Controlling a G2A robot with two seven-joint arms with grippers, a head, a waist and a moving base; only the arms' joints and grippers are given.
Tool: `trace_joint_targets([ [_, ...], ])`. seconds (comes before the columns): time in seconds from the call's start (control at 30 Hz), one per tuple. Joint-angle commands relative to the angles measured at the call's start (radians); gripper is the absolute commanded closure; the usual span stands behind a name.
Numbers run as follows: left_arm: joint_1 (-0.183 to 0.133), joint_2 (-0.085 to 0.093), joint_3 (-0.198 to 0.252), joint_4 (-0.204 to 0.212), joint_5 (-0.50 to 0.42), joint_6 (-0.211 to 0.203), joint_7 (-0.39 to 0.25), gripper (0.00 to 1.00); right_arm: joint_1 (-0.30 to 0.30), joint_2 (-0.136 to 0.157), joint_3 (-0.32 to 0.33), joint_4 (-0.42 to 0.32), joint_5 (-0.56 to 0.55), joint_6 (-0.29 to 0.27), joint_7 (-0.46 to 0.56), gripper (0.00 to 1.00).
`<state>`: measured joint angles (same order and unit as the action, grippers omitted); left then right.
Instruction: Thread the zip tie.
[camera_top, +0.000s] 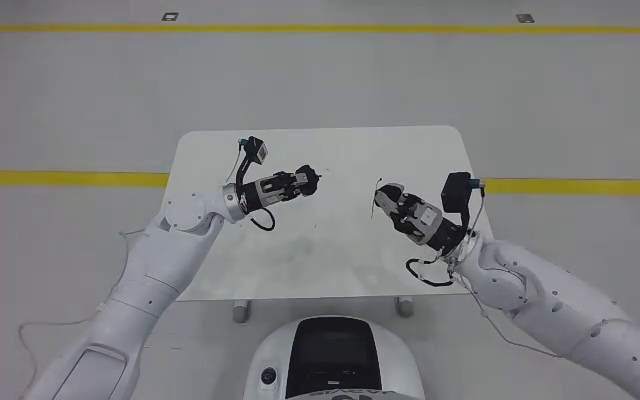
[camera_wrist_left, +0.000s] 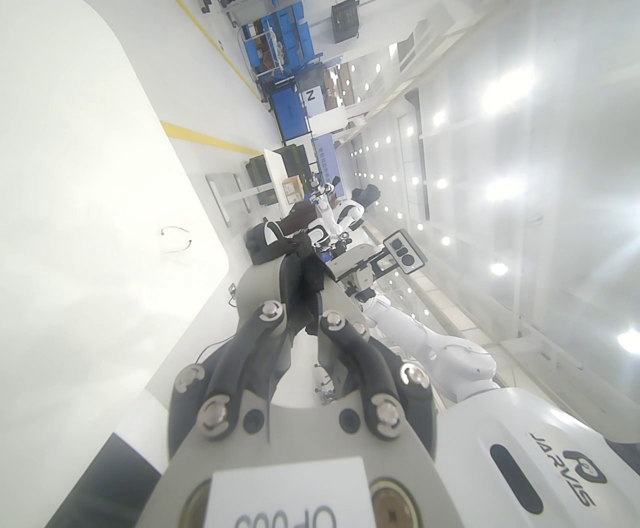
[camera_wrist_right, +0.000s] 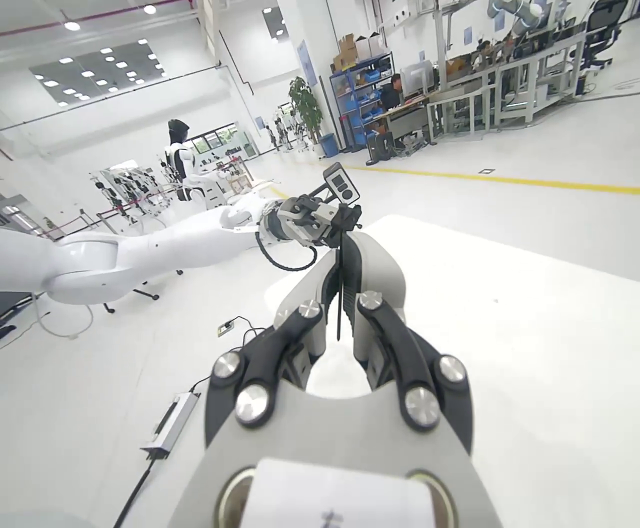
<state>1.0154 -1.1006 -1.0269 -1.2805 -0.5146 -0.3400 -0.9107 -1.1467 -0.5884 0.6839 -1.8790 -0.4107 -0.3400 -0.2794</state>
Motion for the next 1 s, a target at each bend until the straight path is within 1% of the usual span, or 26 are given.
trace_joint_targets([
  [0.0, 0.004, 0.000, 0.002, -0.003, 0.001, 0.005, 0.008, 1.00, -0.002, -0.001, 0.000, -0.003, -0.002, 0.001, 0.005, 1.00],
  [0.07, 0.012, -0.002, 0.010, -0.014, -0.013, 0.025, 0.003, 1.00, -0.001, -0.007, 0.003, -0.024, -0.045, 0.000, 0.005, 1.00],
  [0.13, 0.017, -0.003, 0.016, -0.018, -0.065, 0.049, -0.047, 1.00, -0.004, -0.013, 0.002, -0.026, -0.087, 0.000, -0.008, 1.00],
  [0.2, 0.016, -0.002, 0.022, -0.016, -0.108, 0.092, -0.113, 1.00, -0.004, -0.017, 0.000, -0.024, -0.128, 0.000, -0.014, 1.00],
  [0.23, 0.011, 0.000, 0.023, -0.008, -0.116, 0.120, -0.144, 1.00, -0.003, -0.018, -0.001, -0.024, -0.149, 0.000, -0.015, 1.00],
  [0.33, 0.006, 0.004, 0.023, 0.003, -0.115, 0.161, -0.187, 1.00, 0.004, -0.018, -0.006, -0.025, -0.194, 0.000, -0.013, 1.00],
  [0.4, 0.003, 0.008, 0.021, 0.012, -0.110, 0.173, -0.227, 1.00, 0.013, -0.015, -0.016, -0.032, -0.239, 0.000, -0.013, 1.00],
  [0.53, 0.001, 0.013, 0.030, 0.019, -0.095, 0.191, -0.299, 1.00, 0.027, -0.009, -0.045, -0.050, -0.260, 0.000, 0.000, 1.00],
  [0.57, -0.001, 0.014, 0.027, 0.016, -0.099, 0.187, -0.304, 1.00, 0.036, -0.008, -0.051, -0.051, -0.259, 0.000, 0.001, 1.00],
  [0.6, -0.001, 0.014, 0.024, 0.013, -0.099, 0.173, -0.295, 1.00, 0.039, -0.007, -0.050, -0.046, -0.260, 0.000, 0.000, 1.00],
  [0.83, -0.001, 0.014, 0.024, 0.013, -0.099, 0.173, -0.295, 1.00, 0.039, -0.007, -0.050, -0.046, -0.260, 0.000, 0.000, 1.00],
  [0.87, 0.004, 0.014, 0.025, 0.009, -0.105, 0.174, -0.283, 1.00, 0.039, -0.007, -0.050, -0.046, -0.260, 0.000, 0.000, 1.00],
  [0.9, 0.015, 0.012, 0.031, -0.001, -0.122, 0.186, -0.275, 1.00, 0.035, -0.009, -0.046, -0.046, -0.254, 0.002, -0.003, 1.00],
  [0.97, 0.021, 0.011, 0.036, -0.011, -0.147, 0.206, -0.282, 1.00, 0.028, -0.014, -0.037, -0.042, -0.249, 0.000, -0.013, 1.00],
])
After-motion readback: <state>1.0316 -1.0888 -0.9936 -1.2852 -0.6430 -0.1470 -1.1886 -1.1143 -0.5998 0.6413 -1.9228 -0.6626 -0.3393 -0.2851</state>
